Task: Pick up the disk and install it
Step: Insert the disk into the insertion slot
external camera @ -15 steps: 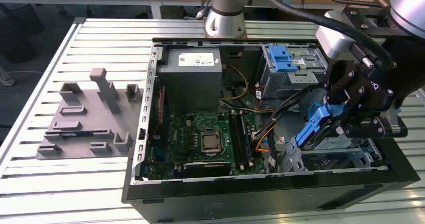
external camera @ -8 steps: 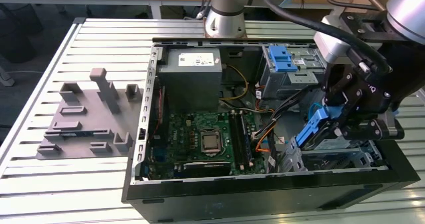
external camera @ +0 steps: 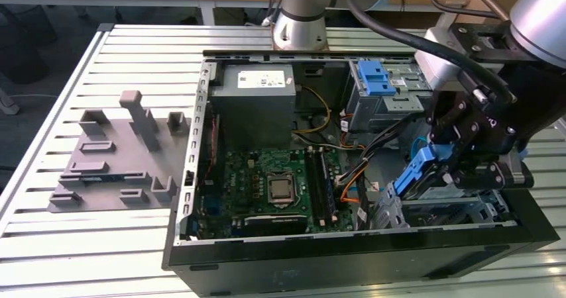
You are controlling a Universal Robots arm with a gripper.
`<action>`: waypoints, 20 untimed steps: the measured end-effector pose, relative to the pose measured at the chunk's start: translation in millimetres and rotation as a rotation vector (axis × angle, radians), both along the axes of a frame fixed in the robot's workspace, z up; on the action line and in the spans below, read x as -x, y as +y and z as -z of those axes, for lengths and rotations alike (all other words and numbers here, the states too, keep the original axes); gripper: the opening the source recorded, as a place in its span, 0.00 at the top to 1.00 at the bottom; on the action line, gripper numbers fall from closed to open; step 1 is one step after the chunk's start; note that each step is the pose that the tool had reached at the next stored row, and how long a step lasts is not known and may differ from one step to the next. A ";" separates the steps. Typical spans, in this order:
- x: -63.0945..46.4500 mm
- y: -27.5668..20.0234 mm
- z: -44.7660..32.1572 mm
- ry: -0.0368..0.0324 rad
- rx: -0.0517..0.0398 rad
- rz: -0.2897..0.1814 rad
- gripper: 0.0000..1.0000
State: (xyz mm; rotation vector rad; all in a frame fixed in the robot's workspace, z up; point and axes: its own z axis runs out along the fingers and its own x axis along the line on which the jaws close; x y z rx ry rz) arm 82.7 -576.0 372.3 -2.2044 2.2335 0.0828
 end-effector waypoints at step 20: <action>0.0 0.0 13.6 0.0000 0.0007 0.000 0.56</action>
